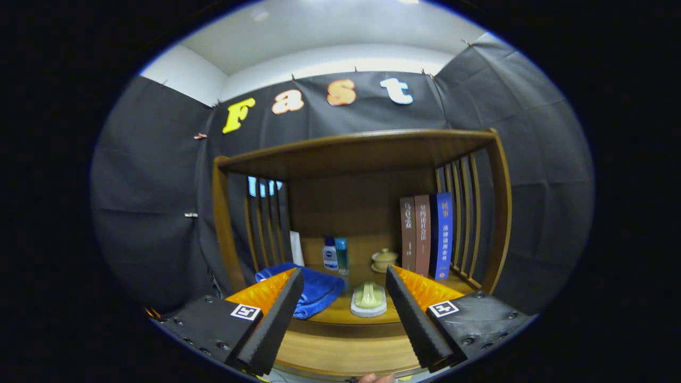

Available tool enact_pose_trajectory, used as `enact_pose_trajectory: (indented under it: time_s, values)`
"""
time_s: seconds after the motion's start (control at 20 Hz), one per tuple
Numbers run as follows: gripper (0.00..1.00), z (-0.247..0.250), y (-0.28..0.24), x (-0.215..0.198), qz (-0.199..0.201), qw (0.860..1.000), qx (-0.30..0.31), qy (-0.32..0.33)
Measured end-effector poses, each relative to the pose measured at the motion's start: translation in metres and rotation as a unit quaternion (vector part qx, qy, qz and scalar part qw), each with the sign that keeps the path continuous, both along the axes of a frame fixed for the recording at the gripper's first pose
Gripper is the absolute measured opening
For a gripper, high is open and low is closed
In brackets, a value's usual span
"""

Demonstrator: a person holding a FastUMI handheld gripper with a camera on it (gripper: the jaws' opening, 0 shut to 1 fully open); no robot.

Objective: Pull open the drawer, take out the items inside it, and place them on the countertop above the cabinet.

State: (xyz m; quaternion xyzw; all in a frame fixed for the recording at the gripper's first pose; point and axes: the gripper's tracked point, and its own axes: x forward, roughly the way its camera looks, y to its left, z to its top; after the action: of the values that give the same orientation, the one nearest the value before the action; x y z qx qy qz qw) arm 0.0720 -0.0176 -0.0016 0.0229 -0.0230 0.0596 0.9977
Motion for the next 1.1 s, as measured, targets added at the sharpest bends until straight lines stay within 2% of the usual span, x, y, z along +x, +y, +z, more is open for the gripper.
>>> enact_pose_trajectory:
  time_s: [0.3,0.45,0.75,1.1]
  values:
    - [0.99,-0.057,-0.007,-0.063,-0.044,0.998,-0.008,-0.040]
    - [0.99,-0.110,-0.008,-0.080,-0.052,0.999,-0.003,-0.015]
    - [0.99,-0.203,-0.006,-0.081,-0.055,0.997,-0.019,0.056]
    - [0.99,-0.252,-0.012,-0.074,-0.066,0.993,-0.022,0.091]
